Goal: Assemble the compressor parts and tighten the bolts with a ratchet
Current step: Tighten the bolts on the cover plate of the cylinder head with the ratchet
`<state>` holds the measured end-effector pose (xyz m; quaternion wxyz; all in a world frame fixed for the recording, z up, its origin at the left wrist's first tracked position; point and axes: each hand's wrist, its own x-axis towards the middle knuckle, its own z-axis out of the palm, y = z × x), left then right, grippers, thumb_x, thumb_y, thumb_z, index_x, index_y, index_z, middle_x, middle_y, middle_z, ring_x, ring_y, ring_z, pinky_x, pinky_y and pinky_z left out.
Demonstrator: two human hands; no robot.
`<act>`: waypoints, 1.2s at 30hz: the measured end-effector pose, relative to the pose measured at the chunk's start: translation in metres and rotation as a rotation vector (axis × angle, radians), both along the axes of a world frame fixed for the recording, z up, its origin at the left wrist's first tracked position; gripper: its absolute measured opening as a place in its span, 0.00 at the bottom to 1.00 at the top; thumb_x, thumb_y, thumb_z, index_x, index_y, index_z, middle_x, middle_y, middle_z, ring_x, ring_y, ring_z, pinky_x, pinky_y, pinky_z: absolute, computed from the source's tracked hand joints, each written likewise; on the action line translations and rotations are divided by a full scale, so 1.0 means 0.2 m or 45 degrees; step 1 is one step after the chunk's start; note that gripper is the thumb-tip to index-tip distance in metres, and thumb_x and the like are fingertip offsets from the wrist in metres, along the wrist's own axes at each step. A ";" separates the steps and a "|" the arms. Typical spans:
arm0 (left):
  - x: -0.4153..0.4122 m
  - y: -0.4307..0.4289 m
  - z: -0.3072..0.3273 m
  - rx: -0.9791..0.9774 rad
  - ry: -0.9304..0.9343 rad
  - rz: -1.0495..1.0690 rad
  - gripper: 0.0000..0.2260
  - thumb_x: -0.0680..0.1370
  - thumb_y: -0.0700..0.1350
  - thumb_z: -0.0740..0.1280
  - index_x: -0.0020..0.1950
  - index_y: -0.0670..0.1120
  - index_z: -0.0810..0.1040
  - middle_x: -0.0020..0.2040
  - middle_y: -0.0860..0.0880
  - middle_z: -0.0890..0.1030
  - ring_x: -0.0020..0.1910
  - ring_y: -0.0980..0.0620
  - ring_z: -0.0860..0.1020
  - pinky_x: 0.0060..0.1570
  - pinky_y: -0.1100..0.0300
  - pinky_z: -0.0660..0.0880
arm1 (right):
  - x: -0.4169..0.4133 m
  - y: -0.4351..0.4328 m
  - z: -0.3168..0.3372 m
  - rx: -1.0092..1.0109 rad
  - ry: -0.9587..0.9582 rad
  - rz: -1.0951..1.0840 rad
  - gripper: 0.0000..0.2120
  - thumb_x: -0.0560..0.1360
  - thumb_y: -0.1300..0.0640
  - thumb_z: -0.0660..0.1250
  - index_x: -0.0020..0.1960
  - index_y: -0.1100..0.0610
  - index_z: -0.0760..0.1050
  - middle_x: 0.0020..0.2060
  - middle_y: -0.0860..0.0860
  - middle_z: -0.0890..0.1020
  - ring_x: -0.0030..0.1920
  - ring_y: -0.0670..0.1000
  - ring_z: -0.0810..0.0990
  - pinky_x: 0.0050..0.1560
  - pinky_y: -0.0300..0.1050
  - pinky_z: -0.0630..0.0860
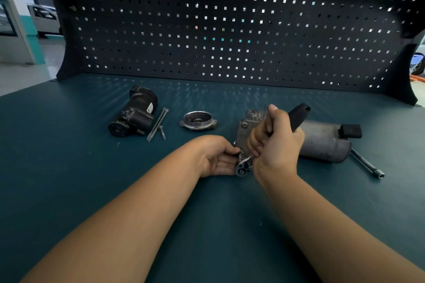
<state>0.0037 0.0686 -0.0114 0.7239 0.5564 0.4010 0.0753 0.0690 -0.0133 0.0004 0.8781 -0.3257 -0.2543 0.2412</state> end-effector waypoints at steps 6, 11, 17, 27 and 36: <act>0.00 0.00 0.00 0.019 0.023 0.004 0.11 0.80 0.40 0.58 0.39 0.42 0.75 0.26 0.47 0.80 0.35 0.53 0.79 0.27 0.66 0.76 | 0.06 -0.02 -0.01 -0.049 0.289 -0.111 0.20 0.76 0.57 0.59 0.29 0.55 0.56 0.18 0.48 0.56 0.17 0.47 0.54 0.20 0.33 0.53; 0.00 0.00 0.00 0.031 0.046 -0.005 0.11 0.80 0.40 0.59 0.39 0.42 0.74 0.27 0.48 0.81 0.45 0.50 0.78 0.35 0.64 0.75 | 0.08 -0.04 -0.04 -0.040 0.465 -0.090 0.20 0.77 0.54 0.58 0.29 0.56 0.57 0.17 0.48 0.57 0.16 0.47 0.55 0.20 0.33 0.54; 0.01 0.00 0.00 0.057 0.061 0.006 0.10 0.80 0.40 0.59 0.39 0.43 0.74 0.26 0.49 0.80 0.33 0.54 0.78 0.40 0.62 0.75 | 0.08 -0.04 -0.04 -0.032 0.425 -0.084 0.19 0.77 0.55 0.58 0.29 0.56 0.58 0.17 0.49 0.58 0.16 0.47 0.56 0.20 0.34 0.55; -0.03 -0.03 0.02 0.095 -0.009 0.000 0.13 0.80 0.36 0.53 0.40 0.40 0.74 0.30 0.47 0.79 0.32 0.52 0.78 0.38 0.60 0.77 | -0.08 0.07 0.03 -0.443 -0.666 -0.133 0.19 0.73 0.51 0.67 0.26 0.51 0.64 0.22 0.46 0.66 0.26 0.47 0.65 0.29 0.42 0.65; -0.06 -0.05 0.05 0.095 -0.083 0.005 0.24 0.81 0.39 0.55 0.27 0.43 0.78 0.22 0.49 0.77 0.22 0.56 0.77 0.27 0.64 0.77 | -0.11 0.13 0.06 -0.544 -0.995 -0.122 0.24 0.74 0.53 0.65 0.21 0.47 0.65 0.16 0.42 0.64 0.21 0.42 0.63 0.22 0.31 0.60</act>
